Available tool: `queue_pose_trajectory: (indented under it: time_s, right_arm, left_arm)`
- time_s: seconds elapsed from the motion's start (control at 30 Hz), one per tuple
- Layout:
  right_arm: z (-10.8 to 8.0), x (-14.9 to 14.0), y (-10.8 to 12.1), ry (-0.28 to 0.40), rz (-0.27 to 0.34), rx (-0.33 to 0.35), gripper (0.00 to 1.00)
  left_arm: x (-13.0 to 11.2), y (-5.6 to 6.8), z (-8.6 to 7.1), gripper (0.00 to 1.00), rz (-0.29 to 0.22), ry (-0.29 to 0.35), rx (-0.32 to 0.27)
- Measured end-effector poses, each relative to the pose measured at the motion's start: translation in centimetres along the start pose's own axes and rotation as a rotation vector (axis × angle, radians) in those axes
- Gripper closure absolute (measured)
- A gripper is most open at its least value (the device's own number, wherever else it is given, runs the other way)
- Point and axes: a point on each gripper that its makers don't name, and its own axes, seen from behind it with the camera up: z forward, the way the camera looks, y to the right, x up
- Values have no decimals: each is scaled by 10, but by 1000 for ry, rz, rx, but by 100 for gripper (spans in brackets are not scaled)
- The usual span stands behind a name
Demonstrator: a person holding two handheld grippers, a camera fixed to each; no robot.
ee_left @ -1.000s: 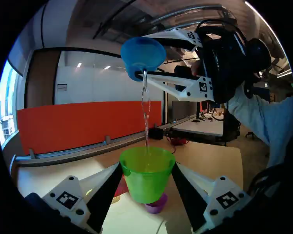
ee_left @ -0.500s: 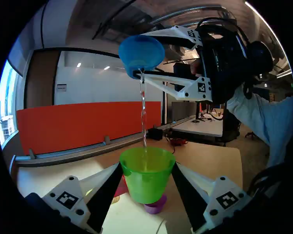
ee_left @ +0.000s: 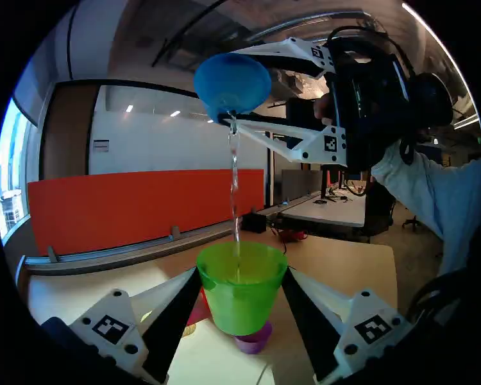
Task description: Pour water
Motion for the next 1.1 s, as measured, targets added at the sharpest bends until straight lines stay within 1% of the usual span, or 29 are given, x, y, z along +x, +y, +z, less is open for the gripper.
queue_pose_trajectory:
  time_s: [0.57, 0.97, 1.1]
  right_arm:
    - [0, 14, 1, 10, -75, -6, 8]
    - [-1, 15, 1, 15, -72, -8, 8]
    - [-2, 14, 1, 15, -58, -9, 8]
  left_arm:
    - [4, 0, -2, 14, 0, 7, 0]
    - [5, 0, 0, 14, 2, 7, 0]
    - [6, 0, 0, 14, 2, 9, 1]
